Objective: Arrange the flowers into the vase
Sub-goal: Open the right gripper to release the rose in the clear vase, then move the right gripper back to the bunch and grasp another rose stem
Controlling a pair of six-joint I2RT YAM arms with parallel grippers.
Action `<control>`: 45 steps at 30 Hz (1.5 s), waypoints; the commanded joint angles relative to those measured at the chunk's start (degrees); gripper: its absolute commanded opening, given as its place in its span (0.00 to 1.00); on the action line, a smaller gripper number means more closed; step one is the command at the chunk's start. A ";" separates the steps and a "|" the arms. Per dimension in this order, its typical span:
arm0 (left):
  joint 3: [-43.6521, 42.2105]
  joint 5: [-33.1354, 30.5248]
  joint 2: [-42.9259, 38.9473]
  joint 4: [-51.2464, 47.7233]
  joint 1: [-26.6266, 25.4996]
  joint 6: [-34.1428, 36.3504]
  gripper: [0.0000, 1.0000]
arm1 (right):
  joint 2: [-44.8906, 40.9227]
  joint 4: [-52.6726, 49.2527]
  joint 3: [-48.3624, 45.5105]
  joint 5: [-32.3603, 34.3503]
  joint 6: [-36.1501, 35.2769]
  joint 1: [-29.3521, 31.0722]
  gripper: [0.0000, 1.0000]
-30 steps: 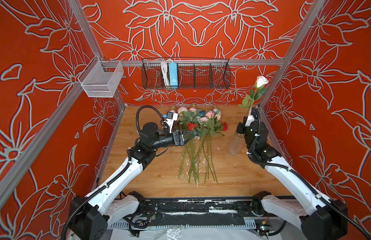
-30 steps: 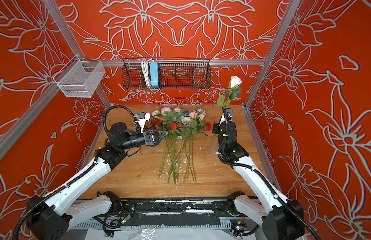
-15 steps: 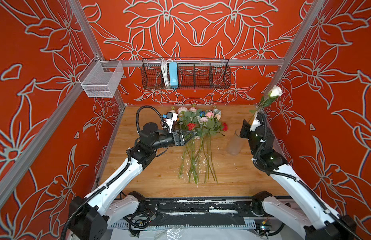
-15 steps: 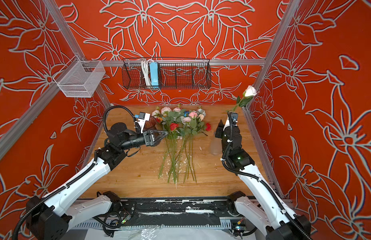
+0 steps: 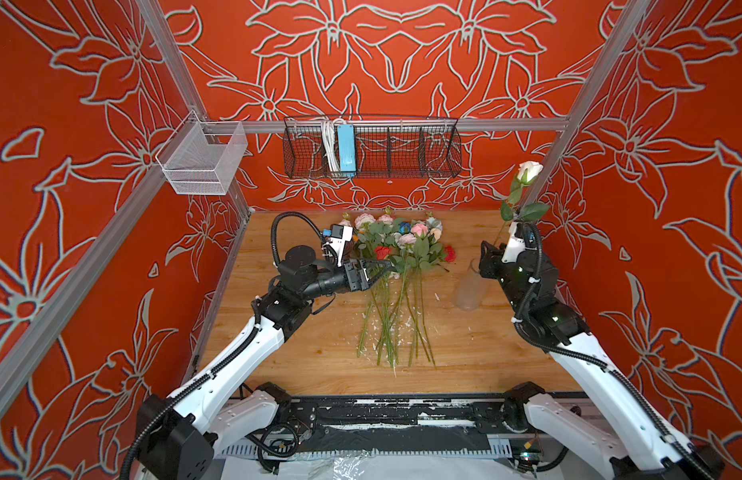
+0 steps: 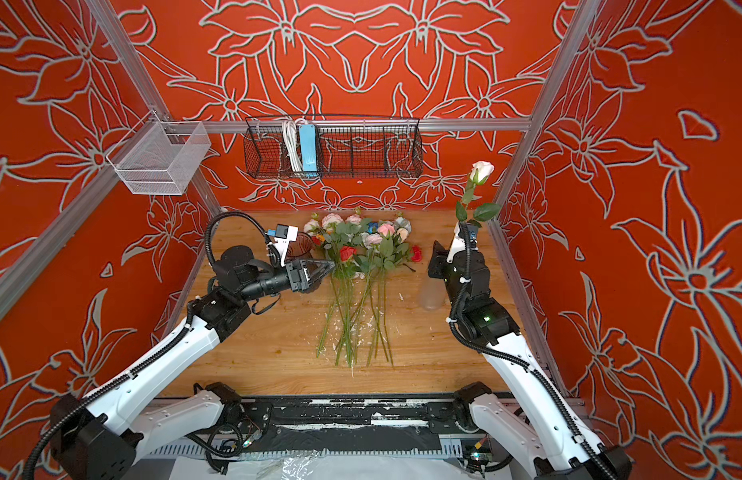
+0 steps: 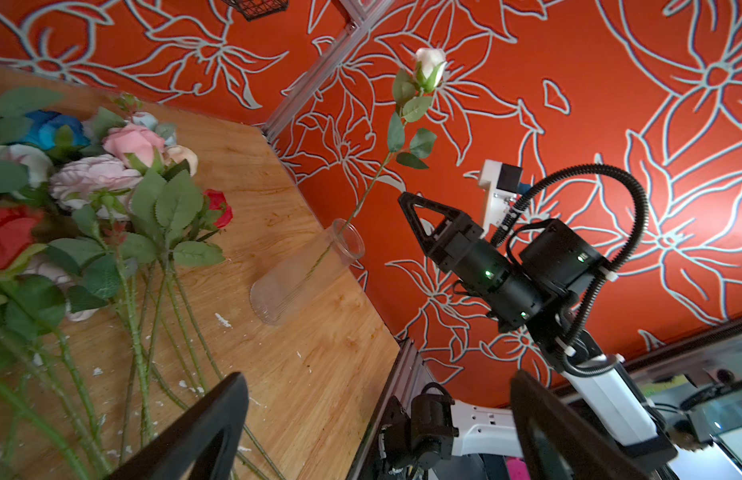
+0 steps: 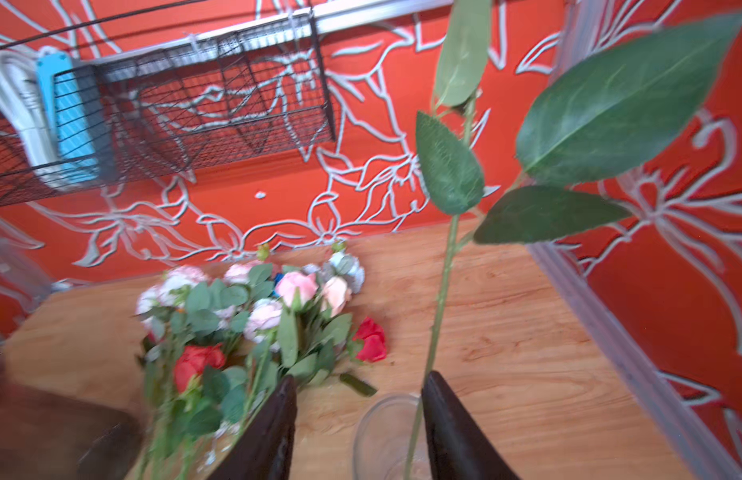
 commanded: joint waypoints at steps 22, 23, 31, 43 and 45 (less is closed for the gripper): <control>-0.89 -16.11 -6.92 -5.29 6.83 -1.89 0.98 | 33.89 -13.39 13.15 -11.75 14.80 16.44 0.33; -0.87 -15.96 -6.82 -5.28 7.12 -2.18 0.98 | 35.60 -12.49 13.40 -12.57 15.21 16.52 0.32; -0.84 -15.07 -6.37 -5.01 8.08 -2.97 0.98 | 46.84 -9.70 18.27 -13.61 17.87 16.56 0.31; -0.81 -13.89 -6.45 -4.57 9.35 -3.89 0.98 | 59.75 -11.65 25.41 -10.55 20.08 16.39 0.26; -0.86 -13.81 -6.72 -4.49 9.68 -4.09 0.98 | 60.32 -11.64 25.64 -10.32 20.17 16.40 0.25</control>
